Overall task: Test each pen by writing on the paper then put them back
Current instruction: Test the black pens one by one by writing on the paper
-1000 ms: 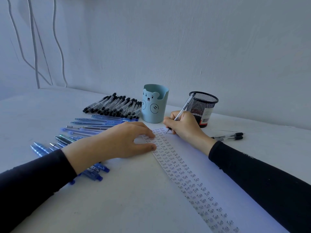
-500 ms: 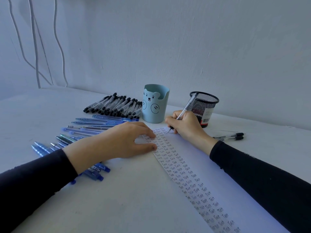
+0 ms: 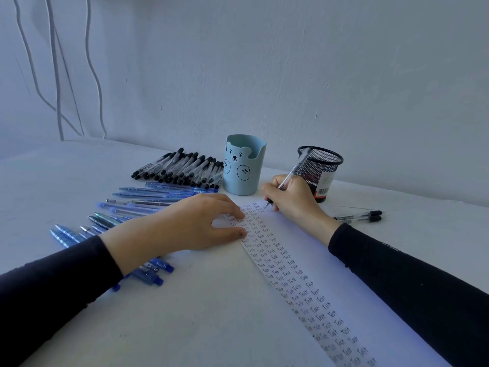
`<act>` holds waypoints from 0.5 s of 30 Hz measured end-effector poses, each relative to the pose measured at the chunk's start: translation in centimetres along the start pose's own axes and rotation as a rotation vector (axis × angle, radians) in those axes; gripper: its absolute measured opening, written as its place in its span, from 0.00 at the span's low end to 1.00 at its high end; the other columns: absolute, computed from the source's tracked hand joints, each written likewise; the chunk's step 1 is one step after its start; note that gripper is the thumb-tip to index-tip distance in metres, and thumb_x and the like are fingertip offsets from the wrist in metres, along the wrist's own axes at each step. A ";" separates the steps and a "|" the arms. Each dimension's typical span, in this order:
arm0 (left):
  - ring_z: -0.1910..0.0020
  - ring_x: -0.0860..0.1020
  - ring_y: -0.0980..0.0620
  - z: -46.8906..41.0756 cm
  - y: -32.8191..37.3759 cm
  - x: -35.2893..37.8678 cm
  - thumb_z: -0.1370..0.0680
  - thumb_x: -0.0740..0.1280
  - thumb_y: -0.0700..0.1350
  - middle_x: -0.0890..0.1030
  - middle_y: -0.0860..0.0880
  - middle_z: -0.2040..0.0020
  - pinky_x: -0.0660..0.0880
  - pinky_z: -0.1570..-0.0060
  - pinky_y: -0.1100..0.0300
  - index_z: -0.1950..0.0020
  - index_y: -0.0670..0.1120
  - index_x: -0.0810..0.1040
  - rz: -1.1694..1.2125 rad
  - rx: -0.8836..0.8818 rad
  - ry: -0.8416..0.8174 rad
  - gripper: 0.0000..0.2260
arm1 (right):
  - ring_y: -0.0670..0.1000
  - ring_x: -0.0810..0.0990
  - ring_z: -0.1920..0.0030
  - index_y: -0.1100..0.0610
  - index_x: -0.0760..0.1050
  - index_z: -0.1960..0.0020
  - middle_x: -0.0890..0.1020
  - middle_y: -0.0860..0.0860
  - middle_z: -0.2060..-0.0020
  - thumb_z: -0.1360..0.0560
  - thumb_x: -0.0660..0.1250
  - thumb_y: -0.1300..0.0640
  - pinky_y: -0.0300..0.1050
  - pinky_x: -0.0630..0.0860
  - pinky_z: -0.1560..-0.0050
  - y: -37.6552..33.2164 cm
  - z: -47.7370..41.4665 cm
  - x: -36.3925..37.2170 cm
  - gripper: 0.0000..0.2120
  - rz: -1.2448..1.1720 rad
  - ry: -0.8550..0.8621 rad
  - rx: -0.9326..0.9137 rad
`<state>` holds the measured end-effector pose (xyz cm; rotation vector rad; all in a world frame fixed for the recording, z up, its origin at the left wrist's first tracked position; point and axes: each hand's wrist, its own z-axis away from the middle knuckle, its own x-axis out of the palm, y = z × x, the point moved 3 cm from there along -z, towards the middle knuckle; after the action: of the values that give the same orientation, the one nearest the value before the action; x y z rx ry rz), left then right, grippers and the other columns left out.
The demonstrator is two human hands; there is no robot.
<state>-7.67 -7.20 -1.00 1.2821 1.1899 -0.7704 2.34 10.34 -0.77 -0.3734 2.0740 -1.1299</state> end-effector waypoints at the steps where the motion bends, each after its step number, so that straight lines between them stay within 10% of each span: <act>1: 0.36 0.70 0.63 0.0 0.0 0.0 0.25 0.62 0.66 0.72 0.63 0.34 0.67 0.34 0.63 0.33 0.59 0.74 0.000 -0.002 -0.002 0.23 | 0.43 0.73 0.76 0.60 0.74 0.70 0.77 0.49 0.76 0.22 0.66 0.58 0.34 0.71 0.69 0.0 0.0 -0.1 0.17 -0.025 0.000 0.009; 6: 0.37 0.71 0.63 0.4 0.1 -0.1 0.26 0.62 0.66 0.73 0.62 0.35 0.68 0.34 0.61 0.35 0.58 0.76 0.006 0.004 0.027 0.23 | 0.47 0.72 0.74 0.59 0.73 0.74 0.74 0.50 0.78 0.17 0.57 0.46 0.40 0.71 0.64 -2.1 0.1 -1.2 0.30 0.026 0.031 -0.080; 11: 0.36 0.71 0.62 0.8 0.6 -0.4 0.34 0.54 0.77 0.70 0.66 0.33 0.68 0.35 0.60 0.32 0.61 0.72 -0.069 -0.025 -0.014 0.36 | 0.47 0.71 0.79 0.53 0.75 0.49 0.72 0.51 0.80 0.18 0.57 0.43 0.48 0.74 0.65 -4.2 1.0 -3.5 0.15 0.144 -0.077 -0.143; 15: 0.34 0.70 0.61 0.6 0.1 -0.4 0.38 0.52 0.80 0.70 0.63 0.31 0.67 0.32 0.57 0.31 0.60 0.71 -0.050 -0.046 -0.027 0.42 | 0.51 0.80 0.62 0.44 0.77 0.48 0.82 0.48 0.65 0.18 0.61 0.51 0.49 0.76 0.56 -3.3 2.6 -4.2 0.06 0.240 -0.252 -0.210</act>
<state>-7.52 -7.81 -0.70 1.2046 1.2158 -0.7901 6.76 9.23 2.98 -0.3370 1.9557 -0.6892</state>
